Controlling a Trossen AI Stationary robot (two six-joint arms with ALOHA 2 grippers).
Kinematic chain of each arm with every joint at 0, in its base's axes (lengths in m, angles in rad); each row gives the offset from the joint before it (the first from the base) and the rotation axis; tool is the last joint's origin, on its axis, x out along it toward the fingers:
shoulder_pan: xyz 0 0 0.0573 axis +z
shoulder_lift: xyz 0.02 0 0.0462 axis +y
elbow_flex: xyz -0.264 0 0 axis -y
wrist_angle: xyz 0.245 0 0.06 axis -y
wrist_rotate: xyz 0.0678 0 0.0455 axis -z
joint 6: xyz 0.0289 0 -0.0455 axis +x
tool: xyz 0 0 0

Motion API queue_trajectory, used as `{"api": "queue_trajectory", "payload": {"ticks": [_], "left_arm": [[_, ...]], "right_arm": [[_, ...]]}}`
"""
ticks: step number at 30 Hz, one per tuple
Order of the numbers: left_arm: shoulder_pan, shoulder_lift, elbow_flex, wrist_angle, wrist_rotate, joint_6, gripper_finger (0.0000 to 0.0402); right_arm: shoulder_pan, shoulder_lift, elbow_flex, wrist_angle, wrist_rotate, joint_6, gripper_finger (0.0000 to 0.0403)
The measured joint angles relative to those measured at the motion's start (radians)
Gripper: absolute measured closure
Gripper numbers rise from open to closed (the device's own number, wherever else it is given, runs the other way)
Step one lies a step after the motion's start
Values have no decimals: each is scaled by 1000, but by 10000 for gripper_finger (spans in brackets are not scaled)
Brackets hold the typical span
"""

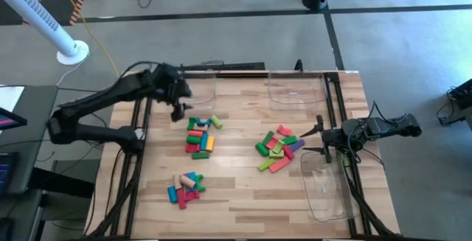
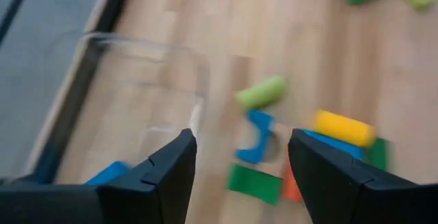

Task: Sort blocks by size
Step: Put the red arch block into the top right transparent bin

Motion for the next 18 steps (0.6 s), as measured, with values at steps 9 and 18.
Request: {"api": "queue_trajectory", "payload": {"ticks": [9,18], "left_arm": [[-235,-17,-12,-71,-138,-82,190],[-262,39,-166,-47,-113,-111,190]], "right_arm": [[0,0,0,0,0,0,153],[-9,0,0,11,0,-277,153]]}}
